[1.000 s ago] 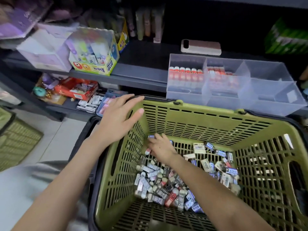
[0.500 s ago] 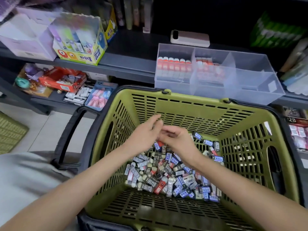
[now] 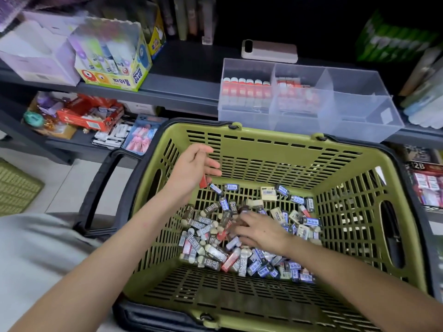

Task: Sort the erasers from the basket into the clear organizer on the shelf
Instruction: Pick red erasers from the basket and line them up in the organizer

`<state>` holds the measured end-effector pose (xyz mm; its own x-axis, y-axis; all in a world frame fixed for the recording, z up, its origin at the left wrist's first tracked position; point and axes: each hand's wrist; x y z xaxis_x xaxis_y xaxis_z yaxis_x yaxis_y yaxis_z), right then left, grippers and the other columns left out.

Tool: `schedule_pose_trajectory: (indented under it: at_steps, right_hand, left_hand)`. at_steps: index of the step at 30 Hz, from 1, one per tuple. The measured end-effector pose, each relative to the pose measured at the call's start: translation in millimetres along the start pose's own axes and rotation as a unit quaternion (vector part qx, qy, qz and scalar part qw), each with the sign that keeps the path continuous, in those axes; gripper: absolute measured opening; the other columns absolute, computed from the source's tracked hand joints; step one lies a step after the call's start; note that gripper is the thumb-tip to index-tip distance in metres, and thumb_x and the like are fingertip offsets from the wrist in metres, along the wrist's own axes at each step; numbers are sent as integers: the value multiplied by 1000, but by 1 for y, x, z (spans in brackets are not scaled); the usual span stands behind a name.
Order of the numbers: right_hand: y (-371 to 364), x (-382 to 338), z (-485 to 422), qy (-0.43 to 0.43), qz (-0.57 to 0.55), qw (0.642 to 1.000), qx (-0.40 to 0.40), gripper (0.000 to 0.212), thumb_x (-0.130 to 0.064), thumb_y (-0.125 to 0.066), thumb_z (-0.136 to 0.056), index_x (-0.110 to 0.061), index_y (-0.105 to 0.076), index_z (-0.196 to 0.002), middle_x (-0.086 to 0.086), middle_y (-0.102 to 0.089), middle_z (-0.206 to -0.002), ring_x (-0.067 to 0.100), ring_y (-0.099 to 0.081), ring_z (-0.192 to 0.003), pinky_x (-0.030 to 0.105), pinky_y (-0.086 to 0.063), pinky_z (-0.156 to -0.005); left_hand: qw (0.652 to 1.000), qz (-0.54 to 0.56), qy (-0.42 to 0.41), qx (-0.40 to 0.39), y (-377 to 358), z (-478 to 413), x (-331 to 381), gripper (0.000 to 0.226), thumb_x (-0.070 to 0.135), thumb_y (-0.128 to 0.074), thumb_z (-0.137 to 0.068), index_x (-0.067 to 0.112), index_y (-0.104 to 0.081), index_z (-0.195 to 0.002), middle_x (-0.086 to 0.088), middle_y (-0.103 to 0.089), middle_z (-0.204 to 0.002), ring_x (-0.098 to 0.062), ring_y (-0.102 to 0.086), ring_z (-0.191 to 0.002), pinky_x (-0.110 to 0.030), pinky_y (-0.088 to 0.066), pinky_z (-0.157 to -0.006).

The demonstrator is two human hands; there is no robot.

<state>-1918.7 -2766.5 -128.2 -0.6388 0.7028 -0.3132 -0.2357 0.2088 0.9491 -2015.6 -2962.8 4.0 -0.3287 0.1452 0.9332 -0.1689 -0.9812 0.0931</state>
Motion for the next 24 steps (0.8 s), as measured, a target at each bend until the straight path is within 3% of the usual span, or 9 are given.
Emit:
schedule_pose_trajectory:
  at_steps: [2,5,8,10,13,15,18,24]
  right_hand:
    - [6,18,18,-78,-33,996,0,18,-26,-55,-88,-18,-62,-103,0,-62,-92,13,-61,-81,27,-57,-67]
    - [17,45,34,-222,-86,971,-13,23,-24,-53,-94,-14,-59,-115,1,-62,-106,16,-60,-96,31,-51,-86]
    - [24,50,28,-283,-60,957,-4,21,-29,-57,-92,-19,-62,-110,-3,-61,-105,16,-54,-101,29,-45,-88]
    - [26,41,19,-274,30,961,34,24,-36,-62,-86,-22,-67,-104,-4,-61,-102,18,-52,-99,31,-43,-87]
    - [21,14,6,-159,27,984,81,27,-44,-63,-80,-24,-69,-97,-8,-63,-93,14,-54,-92,33,-47,-83]
    - [9,4,0,-81,16,997,3,36,-43,-66,-79,-23,-65,-109,-9,-63,-99,13,-52,-97,33,-44,-88]
    - [-5,8,-3,-76,52,990,-107,54,-38,-65,-80,-20,-52,-129,-6,-60,-114,15,-45,-107,32,-27,-97]
    - [-5,24,-6,-54,70,985,-149,63,-53,-66,-73,-22,-51,-127,-10,-63,-105,13,-41,-97,30,-18,-89]
  left_hand:
    - [1000,4,-7,-3,0,-2,2,26,13,-26,-104,8,-50,-112,-11,-64,-84,-16,-66,-67,-20,-46,-49]
    - [1000,8,-9,0,1,-5,5,26,13,-26,-104,9,-51,-111,-11,-65,-83,-18,-66,-67,-22,-45,-49]
    - [999,31,7,5,1,-6,6,26,11,-27,-103,12,-53,-107,-11,-64,-79,-17,-63,-62,-23,-41,-46]
    - [998,47,30,10,2,-7,6,26,10,-30,-102,12,-55,-105,-10,-64,-76,-16,-61,-58,-23,-38,-44]
    - [994,86,70,10,4,-7,8,19,9,-39,-100,11,-58,-104,-8,-63,-71,-13,-57,-50,-21,-34,-39]
    - [990,104,90,-5,3,-6,9,15,10,-47,-97,10,-60,-105,-8,-63,-69,-13,-54,-49,-19,-32,-37]
    - [988,100,108,-37,3,-4,10,14,12,-54,-94,8,-60,-105,-7,-62,-70,-13,-54,-50,-18,-32,-36]
    - [989,83,104,-66,1,-1,10,19,17,-57,-92,6,-61,-107,-6,-62,-71,-13,-53,-52,-18,-31,-36]
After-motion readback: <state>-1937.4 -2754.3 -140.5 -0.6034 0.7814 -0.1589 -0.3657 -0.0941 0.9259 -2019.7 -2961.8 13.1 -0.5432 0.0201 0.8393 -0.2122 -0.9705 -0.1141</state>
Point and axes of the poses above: each hand's wrist, its own z-axis away from the middle knuckle, its own y-axis out of the back of the hand, x = y × z
